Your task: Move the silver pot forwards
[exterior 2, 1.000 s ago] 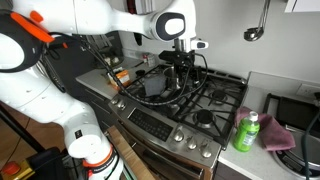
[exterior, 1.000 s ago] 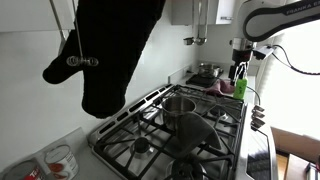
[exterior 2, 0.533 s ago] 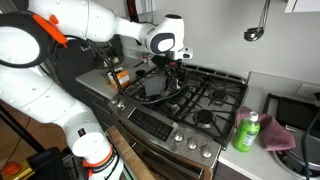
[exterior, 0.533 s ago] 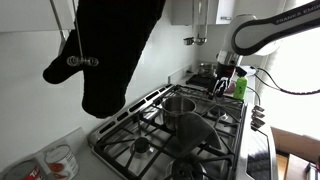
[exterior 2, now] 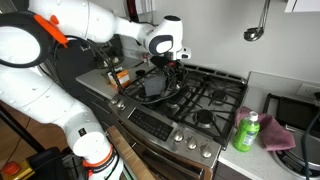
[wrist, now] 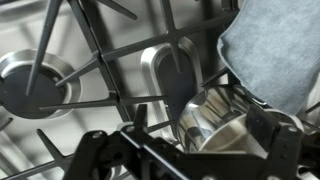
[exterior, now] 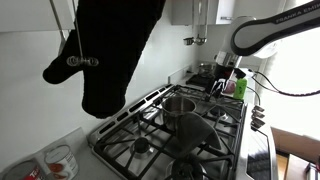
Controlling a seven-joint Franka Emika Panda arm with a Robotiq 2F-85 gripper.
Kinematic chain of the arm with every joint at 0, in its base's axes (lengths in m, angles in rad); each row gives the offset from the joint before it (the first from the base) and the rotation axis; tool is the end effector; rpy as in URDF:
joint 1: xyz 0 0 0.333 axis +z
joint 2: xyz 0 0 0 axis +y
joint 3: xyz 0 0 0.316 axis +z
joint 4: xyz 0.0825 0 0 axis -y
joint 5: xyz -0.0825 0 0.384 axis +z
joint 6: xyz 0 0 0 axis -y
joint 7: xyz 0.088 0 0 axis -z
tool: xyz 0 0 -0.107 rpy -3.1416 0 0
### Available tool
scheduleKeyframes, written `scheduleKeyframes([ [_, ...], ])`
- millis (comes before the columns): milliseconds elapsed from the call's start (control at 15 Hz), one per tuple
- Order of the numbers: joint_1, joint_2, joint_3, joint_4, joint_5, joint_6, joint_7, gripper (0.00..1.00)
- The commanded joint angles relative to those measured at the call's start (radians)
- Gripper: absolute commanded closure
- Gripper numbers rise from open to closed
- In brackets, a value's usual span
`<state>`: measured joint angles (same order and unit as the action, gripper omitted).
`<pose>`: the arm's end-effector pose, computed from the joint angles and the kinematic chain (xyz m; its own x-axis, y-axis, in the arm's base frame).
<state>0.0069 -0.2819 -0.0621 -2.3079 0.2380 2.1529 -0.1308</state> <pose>0.4736 -0.0177 0.4707 0.9887 -0.0564 0.1387 -0.0259 -0.9769 -0.2122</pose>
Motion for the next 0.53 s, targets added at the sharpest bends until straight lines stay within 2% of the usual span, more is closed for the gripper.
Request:
scheduleKeyframes([
  [0, 0.059, -0.05, -0.023, -0.072, 0.204, 0.085, -0.138, 0.0],
  [200, 0.094, -0.105, -0.05, -0.137, 0.4, 0.107, -0.271, 0.0],
  [467, 0.104, -0.16, -0.081, -0.199, 0.588, 0.048, -0.374, 0.0],
])
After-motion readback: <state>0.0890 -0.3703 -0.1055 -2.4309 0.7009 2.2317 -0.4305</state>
